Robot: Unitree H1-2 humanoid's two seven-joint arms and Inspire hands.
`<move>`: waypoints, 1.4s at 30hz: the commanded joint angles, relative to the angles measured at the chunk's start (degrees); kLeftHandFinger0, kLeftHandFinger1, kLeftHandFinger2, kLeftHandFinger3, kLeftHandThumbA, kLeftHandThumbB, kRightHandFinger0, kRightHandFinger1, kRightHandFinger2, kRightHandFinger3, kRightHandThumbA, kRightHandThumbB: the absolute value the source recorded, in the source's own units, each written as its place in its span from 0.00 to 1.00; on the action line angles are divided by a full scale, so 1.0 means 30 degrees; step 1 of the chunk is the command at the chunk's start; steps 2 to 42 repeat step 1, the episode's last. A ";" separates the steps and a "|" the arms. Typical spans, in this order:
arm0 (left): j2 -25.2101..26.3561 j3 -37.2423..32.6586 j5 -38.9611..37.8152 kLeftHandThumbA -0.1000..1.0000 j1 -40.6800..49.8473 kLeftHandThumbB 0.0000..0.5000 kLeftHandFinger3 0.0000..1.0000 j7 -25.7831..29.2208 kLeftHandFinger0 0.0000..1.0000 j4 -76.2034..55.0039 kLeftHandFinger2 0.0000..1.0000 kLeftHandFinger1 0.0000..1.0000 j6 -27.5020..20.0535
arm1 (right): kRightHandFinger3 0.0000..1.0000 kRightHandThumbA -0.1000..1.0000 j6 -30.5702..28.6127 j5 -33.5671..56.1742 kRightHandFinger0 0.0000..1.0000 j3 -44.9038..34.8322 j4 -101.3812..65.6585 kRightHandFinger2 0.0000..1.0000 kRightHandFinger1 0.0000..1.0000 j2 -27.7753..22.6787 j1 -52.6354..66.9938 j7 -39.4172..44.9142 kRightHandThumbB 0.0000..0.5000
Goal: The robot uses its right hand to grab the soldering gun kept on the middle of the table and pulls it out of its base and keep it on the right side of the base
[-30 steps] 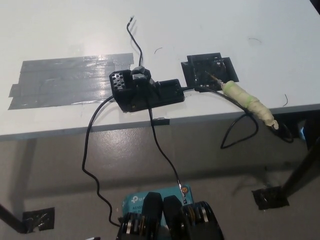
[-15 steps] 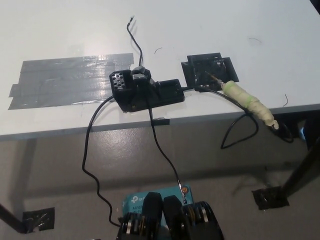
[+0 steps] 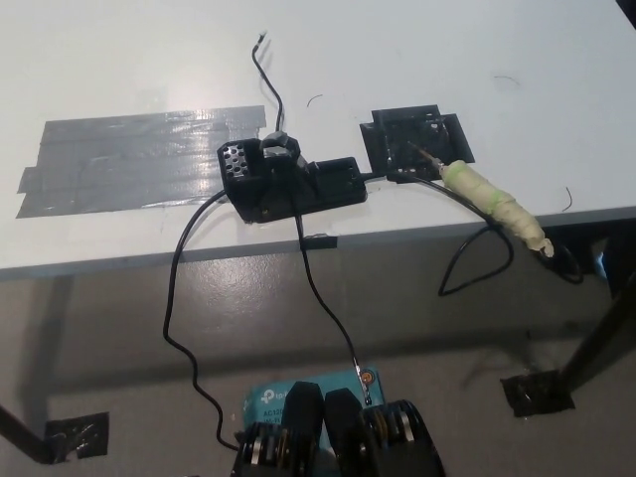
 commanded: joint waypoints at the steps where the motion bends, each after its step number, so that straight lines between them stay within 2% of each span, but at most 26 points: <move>1: 0.0071 0.0065 -0.0146 0.56 0.0320 0.46 1.00 0.0572 0.77 -0.0412 0.98 0.86 -0.0119 | 1.00 0.31 0.0169 0.0520 0.79 -0.0078 -0.0604 0.99 0.82 -0.0814 0.0295 0.0149 0.33; 42: 0.0071 0.0065 -0.0146 0.56 0.0320 0.46 1.00 0.0572 0.77 -0.0412 0.98 0.86 -0.0119 | 1.00 0.31 0.0169 0.0520 0.79 -0.0078 -0.0604 0.99 0.82 -0.0814 0.0295 0.0149 0.33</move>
